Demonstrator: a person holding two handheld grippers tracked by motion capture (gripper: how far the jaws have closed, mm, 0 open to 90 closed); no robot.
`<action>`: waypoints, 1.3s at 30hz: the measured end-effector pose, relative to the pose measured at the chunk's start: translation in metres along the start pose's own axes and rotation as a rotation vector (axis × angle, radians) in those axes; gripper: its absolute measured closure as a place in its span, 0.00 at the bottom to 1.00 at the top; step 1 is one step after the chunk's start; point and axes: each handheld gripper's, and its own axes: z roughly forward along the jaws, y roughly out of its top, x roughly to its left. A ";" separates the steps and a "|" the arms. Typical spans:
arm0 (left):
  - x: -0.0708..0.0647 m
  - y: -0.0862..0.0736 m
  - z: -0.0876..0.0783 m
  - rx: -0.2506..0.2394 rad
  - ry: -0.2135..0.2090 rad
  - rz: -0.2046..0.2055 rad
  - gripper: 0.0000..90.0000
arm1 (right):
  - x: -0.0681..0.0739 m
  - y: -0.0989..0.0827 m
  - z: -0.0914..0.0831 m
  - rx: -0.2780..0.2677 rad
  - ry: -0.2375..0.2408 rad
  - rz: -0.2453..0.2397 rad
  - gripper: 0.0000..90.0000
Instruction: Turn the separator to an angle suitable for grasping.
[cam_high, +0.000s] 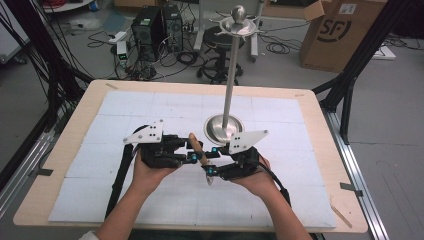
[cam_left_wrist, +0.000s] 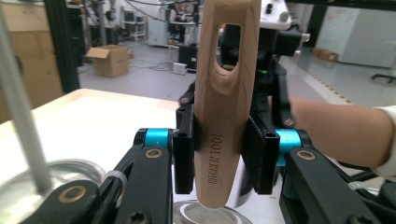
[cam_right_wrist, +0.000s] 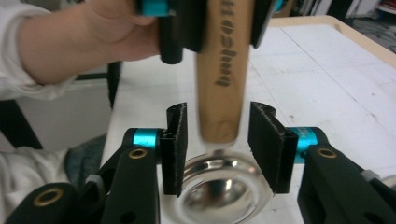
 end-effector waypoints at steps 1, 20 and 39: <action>0.001 0.001 -0.002 0.000 0.009 -0.002 0.75 | 0.000 0.000 -0.002 0.004 0.001 -0.006 0.59; 0.033 0.025 -0.029 0.036 0.098 -0.030 0.75 | -0.004 -0.016 -0.059 -0.064 -0.117 0.035 0.47; 0.047 0.041 -0.056 0.069 0.136 -0.022 0.75 | -0.033 -0.037 -0.086 -0.067 -0.307 0.128 0.33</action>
